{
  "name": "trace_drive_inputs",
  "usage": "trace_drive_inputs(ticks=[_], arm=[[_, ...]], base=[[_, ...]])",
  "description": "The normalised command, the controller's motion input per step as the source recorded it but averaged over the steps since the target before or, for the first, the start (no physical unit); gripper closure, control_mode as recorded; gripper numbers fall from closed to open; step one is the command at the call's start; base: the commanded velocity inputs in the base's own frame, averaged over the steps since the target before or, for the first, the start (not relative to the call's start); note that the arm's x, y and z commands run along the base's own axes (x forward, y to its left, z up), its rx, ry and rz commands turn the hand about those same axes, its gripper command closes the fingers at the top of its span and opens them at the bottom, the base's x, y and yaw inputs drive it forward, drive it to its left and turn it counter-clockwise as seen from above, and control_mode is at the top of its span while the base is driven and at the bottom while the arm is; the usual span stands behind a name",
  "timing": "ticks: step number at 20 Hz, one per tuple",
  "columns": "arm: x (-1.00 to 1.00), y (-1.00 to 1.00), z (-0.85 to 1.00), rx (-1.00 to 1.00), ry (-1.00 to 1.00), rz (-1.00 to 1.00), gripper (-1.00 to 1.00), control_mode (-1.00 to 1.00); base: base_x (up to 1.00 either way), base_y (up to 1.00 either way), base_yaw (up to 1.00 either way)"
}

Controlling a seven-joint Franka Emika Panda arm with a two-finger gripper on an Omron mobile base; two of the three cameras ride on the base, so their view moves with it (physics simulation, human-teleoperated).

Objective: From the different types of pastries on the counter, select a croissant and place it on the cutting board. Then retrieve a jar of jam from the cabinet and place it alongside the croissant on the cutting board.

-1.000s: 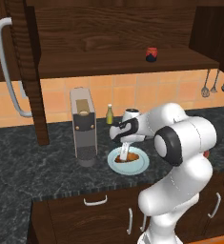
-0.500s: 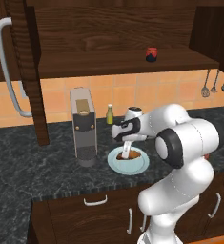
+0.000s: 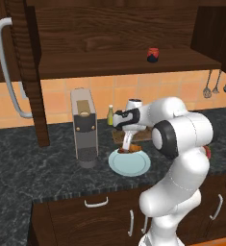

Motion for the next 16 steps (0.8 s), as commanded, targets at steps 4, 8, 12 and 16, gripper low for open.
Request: trace_drive_inputs(ticks=[4, 8, 12, 16], arm=[[0.24, -0.09, 0.26, 0.00, 0.01, 0.00, 1.00, -1.00], [0.38, -0.03, 0.12, 0.00, 0.00, -0.01, 1.00, -1.00], [0.41, 0.00, 0.00, 0.00, 0.00, 0.00, 1.00, -1.00], [0.48, 0.00, 0.03, 0.00, -0.01, 0.00, 1.00, -1.00]], base=[[0.00, 0.00, 0.00], [0.00, 0.00, 0.00], [0.00, 0.00, 0.00], [0.00, 0.00, 0.00]])
